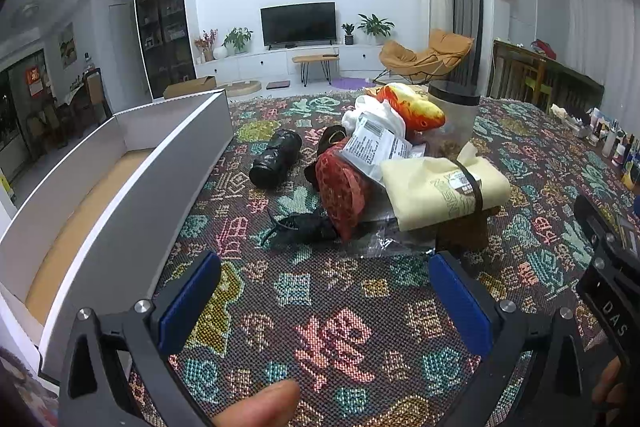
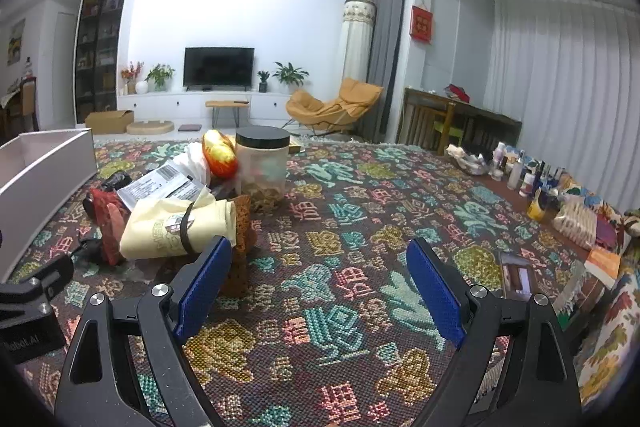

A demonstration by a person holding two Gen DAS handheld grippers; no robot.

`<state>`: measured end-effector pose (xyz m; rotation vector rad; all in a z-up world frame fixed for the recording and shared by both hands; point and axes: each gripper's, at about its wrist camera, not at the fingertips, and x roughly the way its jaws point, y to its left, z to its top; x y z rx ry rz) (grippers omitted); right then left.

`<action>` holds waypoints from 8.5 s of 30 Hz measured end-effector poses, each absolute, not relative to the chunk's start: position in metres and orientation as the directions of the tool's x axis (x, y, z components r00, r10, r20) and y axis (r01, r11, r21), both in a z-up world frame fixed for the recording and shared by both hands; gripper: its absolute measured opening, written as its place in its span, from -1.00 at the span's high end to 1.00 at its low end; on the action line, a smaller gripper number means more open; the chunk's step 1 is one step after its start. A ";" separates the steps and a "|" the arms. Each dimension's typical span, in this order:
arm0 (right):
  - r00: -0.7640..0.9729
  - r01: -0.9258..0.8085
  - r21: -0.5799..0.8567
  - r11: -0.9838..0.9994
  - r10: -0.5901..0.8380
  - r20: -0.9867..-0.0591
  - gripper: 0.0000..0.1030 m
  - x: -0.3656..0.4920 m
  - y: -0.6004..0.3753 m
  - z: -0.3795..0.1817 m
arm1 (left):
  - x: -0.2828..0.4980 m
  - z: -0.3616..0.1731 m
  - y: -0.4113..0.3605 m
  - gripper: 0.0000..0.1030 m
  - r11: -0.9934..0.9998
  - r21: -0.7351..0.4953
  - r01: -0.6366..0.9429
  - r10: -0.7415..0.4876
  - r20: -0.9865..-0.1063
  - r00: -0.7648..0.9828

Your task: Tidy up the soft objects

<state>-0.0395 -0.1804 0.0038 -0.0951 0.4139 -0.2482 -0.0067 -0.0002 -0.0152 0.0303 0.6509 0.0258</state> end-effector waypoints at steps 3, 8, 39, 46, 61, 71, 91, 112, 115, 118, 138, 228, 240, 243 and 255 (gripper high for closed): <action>0.886 0.219 -0.136 0.966 -0.255 -0.387 -0.77 -0.039 -0.182 0.004 | -0.008 -0.017 -0.003 -1.00 0.999 0.051 -0.008 0.037 -0.604 0.796; 0.884 0.218 -0.132 0.967 -0.253 -0.392 -0.77 -0.036 -0.186 0.003 | -0.009 -0.018 -0.006 -1.00 0.998 0.060 -0.003 0.039 -0.604 0.796; 0.884 0.218 -0.140 0.966 -0.256 -0.392 -0.77 -0.039 -0.179 0.000 | -0.011 -0.029 0.000 -1.00 0.998 0.056 0.004 0.031 -0.618 0.786; 0.884 0.218 -0.139 0.966 -0.256 -0.392 -0.77 -0.039 -0.179 0.000 | -0.010 -0.033 0.001 -1.00 0.998 0.056 0.004 0.032 -0.625 0.780; 0.882 0.213 -0.147 0.966 -0.255 -0.397 -0.77 -0.038 -0.177 -0.003 | 0.014 -0.085 0.014 -1.00 0.998 0.052 0.027 0.017 -0.703 0.711; 0.877 0.201 -0.157 0.967 -0.249 -0.411 -0.77 -0.035 -0.174 -0.005 | 0.047 -0.104 0.015 -1.00 0.993 0.085 0.087 0.010 -0.766 0.642; 0.870 0.197 -0.155 0.968 -0.245 -0.427 -0.77 -0.032 -0.174 -0.005 | 0.102 -0.108 0.032 -1.00 0.979 -0.007 0.201 -0.123 -0.809 0.575; 0.800 0.249 0.093 0.964 -0.151 -0.580 -0.77 -0.014 -0.227 -0.018 | 0.099 -0.106 0.032 -1.00 0.981 -0.012 0.195 -0.125 -0.807 0.577; 0.793 0.271 0.158 0.949 -0.128 -0.596 -0.77 -0.016 -0.240 -0.022 | 0.099 -0.106 0.032 -1.00 0.981 -0.012 0.195 -0.125 -0.807 0.577; 0.786 0.269 0.154 0.951 -0.125 -0.606 -0.77 -0.014 -0.238 -0.024 | 0.099 -0.106 0.032 -1.00 0.981 -0.012 0.195 -0.125 -0.807 0.577; 0.713 -0.012 0.160 0.987 0.120 -0.690 -0.76 0.113 -0.192 -0.041 | 0.099 -0.106 0.032 -1.00 0.981 -0.013 0.195 -0.125 -0.807 0.577; 0.661 0.462 0.349 0.815 -0.054 -0.748 -0.81 0.054 -0.306 -0.070 | 0.139 -0.021 0.101 -1.00 0.982 -0.157 0.103 -0.186 -0.740 0.646; 0.420 0.042 0.455 0.890 0.397 -0.816 -0.75 0.116 -0.269 -0.071 | 0.253 -0.056 0.095 -0.89 0.987 -0.115 0.116 -0.158 -0.846 0.510; 0.393 0.025 0.506 0.862 0.457 -0.798 0.06 0.124 -0.277 -0.076 | 0.268 -0.065 0.097 -0.88 0.988 -0.123 0.095 -0.154 -0.857 0.492; 0.575 0.117 0.497 0.860 0.349 -0.740 0.59 0.211 -0.355 -0.026 | 0.285 -0.093 0.092 0.23 0.994 -0.019 0.112 -0.068 -0.886 0.459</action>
